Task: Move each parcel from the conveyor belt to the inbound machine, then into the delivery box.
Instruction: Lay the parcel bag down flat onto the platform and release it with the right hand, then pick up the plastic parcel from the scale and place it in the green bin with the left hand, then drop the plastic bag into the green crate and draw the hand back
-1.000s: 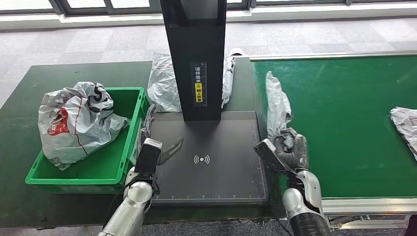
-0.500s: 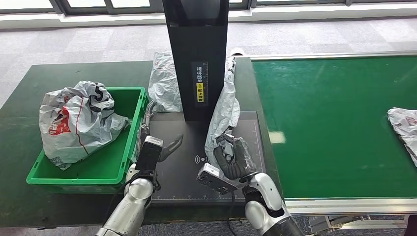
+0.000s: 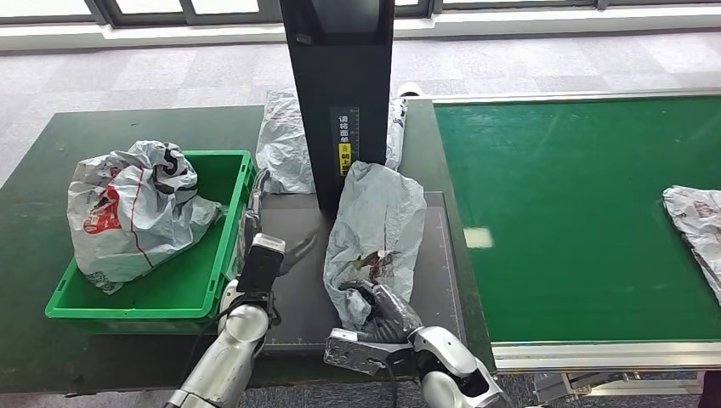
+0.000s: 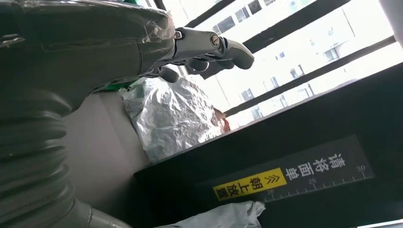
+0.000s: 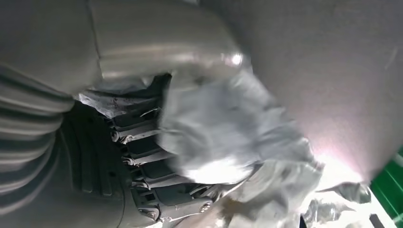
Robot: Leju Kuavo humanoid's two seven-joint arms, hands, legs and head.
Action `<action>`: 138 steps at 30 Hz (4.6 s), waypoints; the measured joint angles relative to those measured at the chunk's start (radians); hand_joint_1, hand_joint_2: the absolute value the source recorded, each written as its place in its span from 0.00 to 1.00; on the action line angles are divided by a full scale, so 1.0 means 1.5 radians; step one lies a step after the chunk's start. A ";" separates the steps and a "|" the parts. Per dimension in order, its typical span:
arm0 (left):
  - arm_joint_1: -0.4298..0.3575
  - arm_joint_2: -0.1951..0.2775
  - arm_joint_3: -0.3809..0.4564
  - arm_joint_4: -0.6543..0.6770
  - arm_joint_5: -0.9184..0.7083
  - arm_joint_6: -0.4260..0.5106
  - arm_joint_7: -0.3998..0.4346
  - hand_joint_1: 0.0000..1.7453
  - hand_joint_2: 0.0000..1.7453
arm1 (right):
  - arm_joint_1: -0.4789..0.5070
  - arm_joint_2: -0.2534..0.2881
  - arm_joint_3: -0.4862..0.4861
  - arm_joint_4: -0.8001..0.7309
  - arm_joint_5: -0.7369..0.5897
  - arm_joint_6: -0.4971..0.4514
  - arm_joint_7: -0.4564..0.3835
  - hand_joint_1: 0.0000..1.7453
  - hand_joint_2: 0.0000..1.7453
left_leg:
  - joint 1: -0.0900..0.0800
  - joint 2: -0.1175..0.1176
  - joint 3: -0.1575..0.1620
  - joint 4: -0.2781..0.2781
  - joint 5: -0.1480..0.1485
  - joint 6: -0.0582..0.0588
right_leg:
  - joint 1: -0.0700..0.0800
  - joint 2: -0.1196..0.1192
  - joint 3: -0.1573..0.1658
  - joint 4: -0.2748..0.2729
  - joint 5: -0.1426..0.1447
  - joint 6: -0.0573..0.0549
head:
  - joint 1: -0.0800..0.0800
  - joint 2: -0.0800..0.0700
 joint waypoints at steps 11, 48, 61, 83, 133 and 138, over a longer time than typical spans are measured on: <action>0.022 0.003 0.013 -0.027 0.010 0.072 -0.040 0.00 1.00 | -0.014 -0.006 -0.005 -0.025 -0.082 -0.110 -0.138 0.00 1.00 | 0.000 0.000 0.000 0.000 0.000 0.000 | 0.000 0.000 0.000 0.000 0.000 0.000 | 0.000 0.000; -0.091 0.030 -0.109 0.302 -0.394 -0.352 0.103 0.00 1.00 | -0.027 0.048 -0.199 0.011 -0.218 -0.376 -0.297 0.00 1.00 | 0.000 -0.005 0.010 -0.001 -0.006 0.004 | -0.002 -0.006 0.019 -0.001 -0.008 0.003 | 0.000 0.000; -0.109 0.029 -0.121 0.329 -0.402 -0.318 0.101 1.00 1.00 | -0.016 0.048 -0.212 -0.001 -0.216 -0.377 -0.291 0.00 1.00 | 0.000 -0.005 0.019 -0.001 -0.007 0.005 | -0.003 -0.007 0.026 -0.002 -0.009 0.003 | 0.000 0.000; -0.060 0.075 -0.078 0.106 -0.533 -0.039 0.185 1.00 1.00 | 0.096 0.072 -0.277 -0.125 -0.201 -0.343 -0.276 0.00 1.00 | 0.000 -0.002 0.009 0.000 -0.004 0.002 | -0.002 -0.002 0.010 -0.001 -0.004 0.001 | 0.000 0.000; 0.069 0.153 0.358 -0.142 -0.724 0.012 0.361 1.00 1.00 | 0.173 0.072 -0.335 -0.250 -0.191 -0.317 -0.251 0.00 1.00 | 0.001 0.002 0.007 0.000 -0.004 0.000 | 0.001 0.001 0.006 -0.001 -0.005 -0.001 | 0.000 0.000; 0.067 0.157 0.352 -0.133 -0.704 -0.032 0.337 0.00 1.00 | 0.174 0.072 -0.335 -0.250 -0.191 -0.317 -0.252 0.00 1.00 | 0.001 0.002 0.007 0.000 -0.004 0.000 | 0.001 0.001 0.006 -0.001 -0.005 -0.001 | 0.000 0.000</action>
